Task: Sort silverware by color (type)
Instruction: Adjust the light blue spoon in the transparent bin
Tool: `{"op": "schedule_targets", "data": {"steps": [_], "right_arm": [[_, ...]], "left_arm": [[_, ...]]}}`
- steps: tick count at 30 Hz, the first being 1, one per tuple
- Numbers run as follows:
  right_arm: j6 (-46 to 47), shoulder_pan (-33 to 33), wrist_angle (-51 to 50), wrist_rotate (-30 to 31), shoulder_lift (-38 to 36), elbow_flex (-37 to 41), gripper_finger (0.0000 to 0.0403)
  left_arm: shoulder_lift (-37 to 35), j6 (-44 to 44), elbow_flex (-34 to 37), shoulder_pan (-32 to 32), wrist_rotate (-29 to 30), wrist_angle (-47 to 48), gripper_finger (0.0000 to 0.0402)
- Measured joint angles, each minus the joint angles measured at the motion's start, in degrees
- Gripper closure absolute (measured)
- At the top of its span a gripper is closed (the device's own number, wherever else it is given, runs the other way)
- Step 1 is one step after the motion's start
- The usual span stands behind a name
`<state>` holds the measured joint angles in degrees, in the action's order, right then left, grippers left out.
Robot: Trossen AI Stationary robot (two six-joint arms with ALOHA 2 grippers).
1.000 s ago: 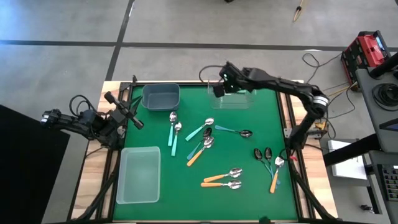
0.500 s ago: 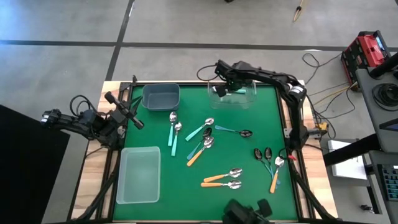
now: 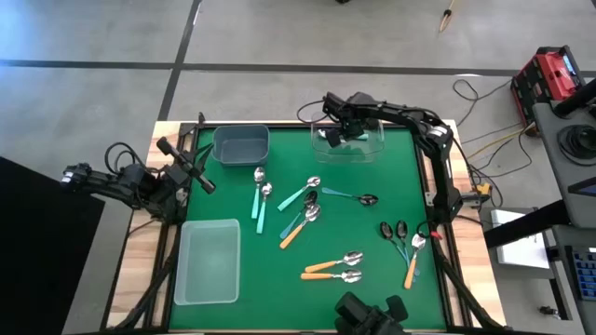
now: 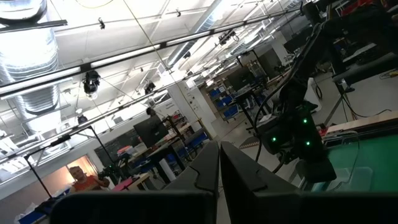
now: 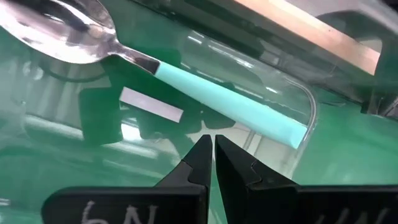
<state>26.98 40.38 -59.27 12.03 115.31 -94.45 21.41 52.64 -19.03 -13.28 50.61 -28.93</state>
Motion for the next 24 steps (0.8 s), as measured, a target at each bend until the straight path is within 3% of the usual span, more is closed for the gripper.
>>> {"op": "schedule_targets", "data": {"steps": [24], "right_arm": [[0.0, 1.9, 4.2, 0.1, 0.0, 2.3, 0.0390]], "left_arm": [[0.0, 0.0, 0.0, 0.0, 0.0, 0.0, 0.0401]]}}
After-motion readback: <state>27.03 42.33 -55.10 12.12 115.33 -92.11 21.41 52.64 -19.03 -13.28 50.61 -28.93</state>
